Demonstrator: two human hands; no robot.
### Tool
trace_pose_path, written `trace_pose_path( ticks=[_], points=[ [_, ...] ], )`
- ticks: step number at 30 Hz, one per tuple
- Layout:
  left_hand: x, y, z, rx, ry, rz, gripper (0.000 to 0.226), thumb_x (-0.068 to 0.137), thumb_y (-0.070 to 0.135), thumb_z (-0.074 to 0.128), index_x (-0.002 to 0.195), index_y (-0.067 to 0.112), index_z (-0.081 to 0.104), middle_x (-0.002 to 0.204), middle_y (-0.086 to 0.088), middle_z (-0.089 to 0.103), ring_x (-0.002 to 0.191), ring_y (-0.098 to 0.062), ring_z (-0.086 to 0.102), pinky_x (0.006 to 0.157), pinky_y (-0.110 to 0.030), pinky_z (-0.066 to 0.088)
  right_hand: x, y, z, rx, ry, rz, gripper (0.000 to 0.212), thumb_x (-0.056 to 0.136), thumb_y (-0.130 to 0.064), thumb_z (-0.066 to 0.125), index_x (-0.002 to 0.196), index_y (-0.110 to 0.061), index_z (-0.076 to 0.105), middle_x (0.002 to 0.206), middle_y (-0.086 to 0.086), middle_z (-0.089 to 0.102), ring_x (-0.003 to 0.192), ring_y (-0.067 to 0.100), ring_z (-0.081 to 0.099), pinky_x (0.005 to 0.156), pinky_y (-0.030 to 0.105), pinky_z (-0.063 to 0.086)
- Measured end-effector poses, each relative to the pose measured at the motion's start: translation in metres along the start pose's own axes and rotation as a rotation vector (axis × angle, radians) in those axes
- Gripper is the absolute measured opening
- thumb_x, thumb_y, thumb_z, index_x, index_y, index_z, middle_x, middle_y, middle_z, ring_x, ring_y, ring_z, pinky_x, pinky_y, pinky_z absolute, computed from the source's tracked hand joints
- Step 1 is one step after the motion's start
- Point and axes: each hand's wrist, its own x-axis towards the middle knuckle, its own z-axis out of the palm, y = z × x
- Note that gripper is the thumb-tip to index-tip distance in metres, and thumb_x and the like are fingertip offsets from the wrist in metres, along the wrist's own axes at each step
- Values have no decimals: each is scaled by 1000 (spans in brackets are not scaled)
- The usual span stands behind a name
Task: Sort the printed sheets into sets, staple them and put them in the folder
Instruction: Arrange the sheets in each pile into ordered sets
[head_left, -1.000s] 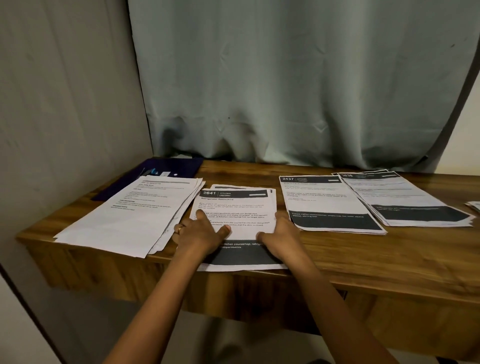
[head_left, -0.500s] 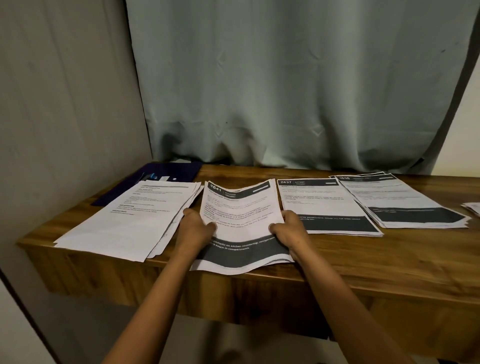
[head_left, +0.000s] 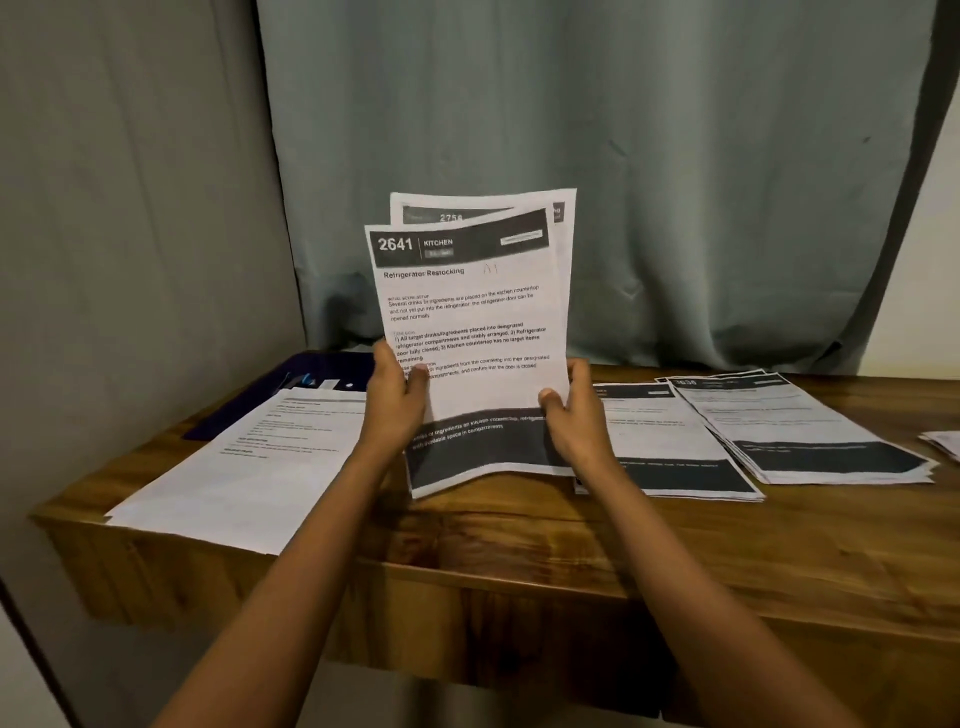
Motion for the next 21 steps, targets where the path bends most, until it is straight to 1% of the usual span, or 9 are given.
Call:
trace_pose_path(
  ticks=[3,5,8,9,11,13,17,19,21],
  points=[
    [1,-8,1,3,-26,47,34,99,17,49,126,2,35,135,-8,53,116,-20,54,73,-8,42,1,8,5,-39,-69,26,38,97,-7,48,132,-7,33,135,11,53,122,29,51,90,27,40],
    [-1,-11,0,-43,-42,50,42,98,27,50,131,7,35,132,-2,54,114,-15,54,75,-8,45,2,12,5,-45,-101,40,43,96,-7,50,134,-9,29,135,9,52,123,29,50,90,30,40],
    [-2,-9,-2,-113,-16,38,42,98,30,48,132,9,34,127,1,55,111,-13,55,88,-23,50,4,12,5,48,-73,85,46,96,-5,50,137,-15,33,136,5,52,122,24,49,96,36,42],
    [-1,-7,-3,-120,7,44,39,99,28,46,130,7,35,125,0,55,109,-13,56,88,-23,51,4,12,6,100,-43,99,45,95,-3,49,137,-16,37,135,4,53,121,20,49,98,35,41],
    [0,-4,-2,-106,52,58,31,101,21,43,126,3,36,121,-1,54,106,-13,54,77,-8,49,5,11,8,168,16,114,44,95,0,48,135,-16,43,133,4,55,121,19,50,102,36,42],
    [2,0,-1,-95,70,60,29,102,18,41,125,1,36,119,2,52,104,-11,53,67,-2,45,7,10,8,188,16,118,44,94,2,48,134,-14,44,133,5,56,124,22,50,104,38,42],
    [8,8,-7,-127,53,101,37,99,28,48,126,5,36,117,5,55,97,-3,56,66,-1,45,15,4,6,185,-26,133,46,91,-4,59,132,-15,43,130,4,57,118,21,54,101,39,46],
    [12,14,-11,-145,61,106,34,98,29,49,123,11,35,113,8,55,89,7,56,65,-1,45,22,-1,2,236,4,93,44,90,-11,63,128,-14,41,125,4,59,109,16,56,96,36,48],
    [17,23,-15,-163,63,114,30,98,29,48,120,17,31,109,13,55,86,12,57,65,-3,46,29,-9,0,263,27,57,41,93,-17,60,127,-15,38,124,4,59,107,16,57,95,37,49]
  ],
)
